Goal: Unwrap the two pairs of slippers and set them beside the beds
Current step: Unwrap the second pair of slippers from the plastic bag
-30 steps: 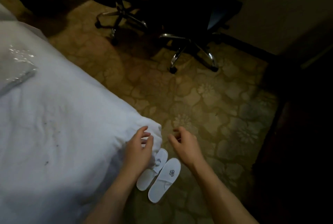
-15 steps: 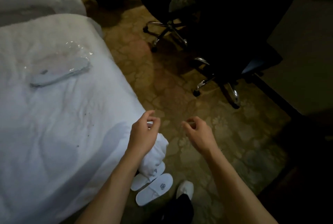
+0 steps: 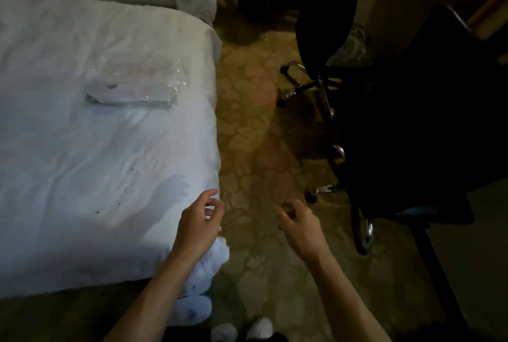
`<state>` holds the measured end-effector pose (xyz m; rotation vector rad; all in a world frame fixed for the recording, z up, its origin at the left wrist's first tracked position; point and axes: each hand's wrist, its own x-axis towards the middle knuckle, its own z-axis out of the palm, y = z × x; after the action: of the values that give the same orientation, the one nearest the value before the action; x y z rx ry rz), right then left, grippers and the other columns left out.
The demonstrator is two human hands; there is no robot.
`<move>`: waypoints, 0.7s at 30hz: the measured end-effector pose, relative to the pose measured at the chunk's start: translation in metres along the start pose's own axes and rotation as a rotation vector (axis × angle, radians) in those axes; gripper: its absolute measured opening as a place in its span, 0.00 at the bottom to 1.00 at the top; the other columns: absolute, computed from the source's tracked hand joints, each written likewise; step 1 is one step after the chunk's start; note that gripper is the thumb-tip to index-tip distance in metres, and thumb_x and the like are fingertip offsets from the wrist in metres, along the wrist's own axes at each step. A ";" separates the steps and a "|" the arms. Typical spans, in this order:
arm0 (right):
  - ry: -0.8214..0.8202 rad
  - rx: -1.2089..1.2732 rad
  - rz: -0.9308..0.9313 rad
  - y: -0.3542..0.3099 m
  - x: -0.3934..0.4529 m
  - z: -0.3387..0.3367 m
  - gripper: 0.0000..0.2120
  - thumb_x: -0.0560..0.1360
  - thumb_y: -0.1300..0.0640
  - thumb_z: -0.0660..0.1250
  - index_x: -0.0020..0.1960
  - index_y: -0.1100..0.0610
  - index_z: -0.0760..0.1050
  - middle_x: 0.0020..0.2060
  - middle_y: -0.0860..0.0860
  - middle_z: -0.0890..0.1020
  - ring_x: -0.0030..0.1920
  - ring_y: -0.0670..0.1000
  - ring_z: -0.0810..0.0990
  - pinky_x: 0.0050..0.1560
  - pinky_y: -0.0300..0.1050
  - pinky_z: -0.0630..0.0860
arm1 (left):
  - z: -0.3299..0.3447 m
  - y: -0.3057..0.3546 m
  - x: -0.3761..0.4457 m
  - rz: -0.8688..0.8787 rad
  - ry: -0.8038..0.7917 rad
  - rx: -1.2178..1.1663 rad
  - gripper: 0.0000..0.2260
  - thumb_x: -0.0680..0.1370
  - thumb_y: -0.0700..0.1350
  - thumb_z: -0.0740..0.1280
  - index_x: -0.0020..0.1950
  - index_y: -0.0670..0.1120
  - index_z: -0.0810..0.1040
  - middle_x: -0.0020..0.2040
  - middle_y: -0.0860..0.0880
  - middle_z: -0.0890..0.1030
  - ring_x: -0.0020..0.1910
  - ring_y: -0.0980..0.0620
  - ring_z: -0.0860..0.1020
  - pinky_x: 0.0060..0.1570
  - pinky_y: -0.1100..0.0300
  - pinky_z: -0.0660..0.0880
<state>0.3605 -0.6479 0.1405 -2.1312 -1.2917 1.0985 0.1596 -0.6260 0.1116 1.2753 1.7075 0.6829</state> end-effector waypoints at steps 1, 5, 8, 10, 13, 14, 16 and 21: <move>-0.019 -0.020 -0.028 -0.007 0.014 -0.008 0.20 0.79 0.46 0.63 0.67 0.54 0.72 0.44 0.43 0.79 0.41 0.41 0.80 0.35 0.32 0.74 | 0.002 0.006 0.006 -0.011 0.027 -0.017 0.15 0.80 0.50 0.63 0.67 0.52 0.73 0.56 0.54 0.78 0.43 0.61 0.75 0.32 0.79 0.67; -0.116 -0.068 -0.148 -0.036 0.075 -0.033 0.16 0.79 0.48 0.63 0.64 0.54 0.74 0.46 0.43 0.79 0.44 0.41 0.80 0.39 0.35 0.75 | 0.008 0.031 0.036 -0.050 0.160 -0.089 0.14 0.80 0.51 0.63 0.65 0.53 0.75 0.54 0.54 0.81 0.48 0.59 0.78 0.34 0.79 0.69; -0.179 -0.081 -0.237 -0.060 0.128 -0.043 0.12 0.79 0.50 0.64 0.61 0.53 0.75 0.45 0.44 0.81 0.43 0.42 0.81 0.37 0.34 0.75 | 0.014 0.051 0.066 -0.071 0.284 -0.129 0.14 0.80 0.51 0.63 0.65 0.52 0.76 0.54 0.52 0.83 0.52 0.55 0.81 0.41 0.71 0.72; -0.243 -0.098 -0.300 -0.078 0.162 -0.049 0.09 0.79 0.50 0.64 0.56 0.52 0.77 0.43 0.46 0.82 0.41 0.44 0.82 0.37 0.37 0.76 | 0.018 0.068 0.086 -0.082 0.380 -0.144 0.13 0.80 0.50 0.63 0.64 0.51 0.76 0.54 0.51 0.83 0.51 0.53 0.81 0.42 0.68 0.74; -0.348 -0.140 -0.370 -0.109 0.201 -0.059 0.06 0.79 0.49 0.64 0.47 0.48 0.78 0.37 0.48 0.83 0.38 0.49 0.83 0.39 0.45 0.79 | 0.022 0.098 0.111 -0.138 0.487 -0.180 0.13 0.80 0.51 0.62 0.63 0.51 0.76 0.54 0.51 0.83 0.50 0.52 0.82 0.45 0.64 0.75; -0.371 -0.146 -0.385 -0.119 0.212 -0.063 0.07 0.79 0.48 0.64 0.47 0.49 0.79 0.37 0.48 0.83 0.39 0.49 0.83 0.39 0.47 0.79 | 0.023 0.108 0.119 -0.146 0.512 -0.194 0.13 0.80 0.51 0.62 0.63 0.52 0.76 0.54 0.51 0.82 0.50 0.52 0.82 0.44 0.65 0.74; -0.401 -0.165 -0.427 -0.141 0.233 -0.068 0.10 0.79 0.48 0.64 0.50 0.53 0.80 0.38 0.49 0.84 0.40 0.50 0.83 0.40 0.49 0.79 | 0.025 0.125 0.134 -0.159 0.567 -0.208 0.13 0.80 0.52 0.62 0.63 0.53 0.75 0.53 0.53 0.82 0.49 0.54 0.82 0.41 0.69 0.72; -0.527 -0.208 -0.571 -0.189 0.268 -0.072 0.15 0.79 0.50 0.64 0.60 0.59 0.77 0.48 0.54 0.84 0.44 0.51 0.83 0.37 0.39 0.75 | 0.022 0.156 0.160 -0.223 0.707 -0.261 0.14 0.79 0.52 0.62 0.64 0.52 0.76 0.55 0.51 0.82 0.50 0.52 0.82 0.44 0.65 0.73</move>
<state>0.3842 -0.3184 0.2030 -1.4606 -2.1613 1.3402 0.2362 -0.4258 0.1790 0.6738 2.1789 1.2716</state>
